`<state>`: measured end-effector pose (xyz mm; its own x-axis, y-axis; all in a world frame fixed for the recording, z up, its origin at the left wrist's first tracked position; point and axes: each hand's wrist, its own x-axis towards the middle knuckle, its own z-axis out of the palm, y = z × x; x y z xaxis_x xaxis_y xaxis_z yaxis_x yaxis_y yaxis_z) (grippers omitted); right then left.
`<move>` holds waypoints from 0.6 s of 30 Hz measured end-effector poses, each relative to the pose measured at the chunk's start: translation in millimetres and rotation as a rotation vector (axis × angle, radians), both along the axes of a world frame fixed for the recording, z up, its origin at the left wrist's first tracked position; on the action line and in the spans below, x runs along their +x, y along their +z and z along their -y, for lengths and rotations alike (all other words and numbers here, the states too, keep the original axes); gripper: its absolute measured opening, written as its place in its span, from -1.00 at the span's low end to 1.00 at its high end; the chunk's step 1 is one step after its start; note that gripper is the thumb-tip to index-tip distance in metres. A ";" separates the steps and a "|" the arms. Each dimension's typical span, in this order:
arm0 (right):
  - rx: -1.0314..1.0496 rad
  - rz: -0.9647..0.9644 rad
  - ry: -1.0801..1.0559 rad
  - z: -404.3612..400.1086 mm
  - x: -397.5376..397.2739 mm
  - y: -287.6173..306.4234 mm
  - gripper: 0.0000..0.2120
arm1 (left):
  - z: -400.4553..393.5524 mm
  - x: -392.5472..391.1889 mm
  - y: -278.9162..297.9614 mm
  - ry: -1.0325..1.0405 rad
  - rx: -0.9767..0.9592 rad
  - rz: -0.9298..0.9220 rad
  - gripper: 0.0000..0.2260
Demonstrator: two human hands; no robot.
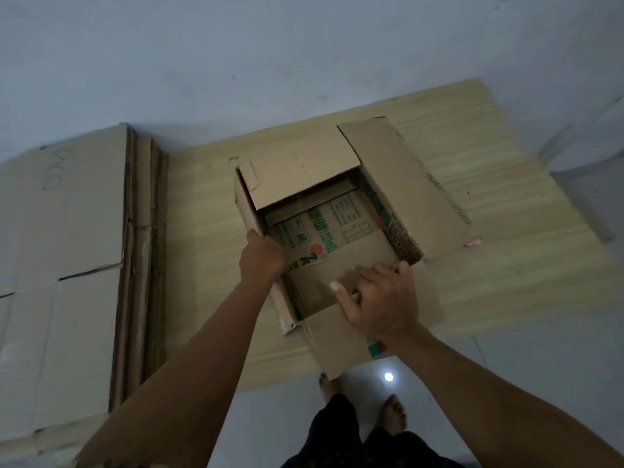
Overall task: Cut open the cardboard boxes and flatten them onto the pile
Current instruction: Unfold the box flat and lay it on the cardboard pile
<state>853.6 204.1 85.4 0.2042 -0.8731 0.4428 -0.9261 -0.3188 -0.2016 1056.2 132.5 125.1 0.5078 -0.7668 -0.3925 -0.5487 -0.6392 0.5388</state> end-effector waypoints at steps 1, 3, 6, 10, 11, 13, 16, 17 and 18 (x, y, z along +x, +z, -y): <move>-0.060 0.013 0.006 4.3 0.7 -6.1 -0.47 | -1.0 -0.2 -1.8 -0.013 -0.001 0.038 -0.66; -0.147 0.043 0.009 13.5 2.9 -14.1 -0.49 | -2.9 -1.6 -2.6 -0.041 -0.027 0.126 -0.68; -0.191 0.073 0.025 17.8 3.8 -17.0 -0.50 | -2.6 0.5 -1.9 -0.197 -0.215 0.368 -0.45; -0.201 0.072 0.025 15.0 0.9 -15.3 -0.47 | 32.6 6.9 6.2 -0.559 -0.358 0.558 -0.35; -0.191 0.075 0.023 13.7 0.6 -13.5 -0.46 | 46.6 9.0 9.4 -0.628 -0.370 0.578 -0.38; -0.175 0.077 0.019 9.4 0.0 -11.0 -0.47 | 73.3 12.8 15.0 -0.740 -0.441 0.572 -0.50; -0.155 0.080 -0.018 3.5 -1.1 -8.7 -0.51 | 105.0 14.4 26.6 -0.835 -0.676 0.558 -0.72; -0.146 0.070 -0.033 2.4 -1.2 -7.8 -0.53 | 114.1 13.8 32.3 -0.824 -0.755 0.584 -0.75; -0.146 0.058 -0.043 2.2 -0.7 -8.1 -0.55 | 124.9 12.6 39.1 -0.791 -0.829 0.619 -0.78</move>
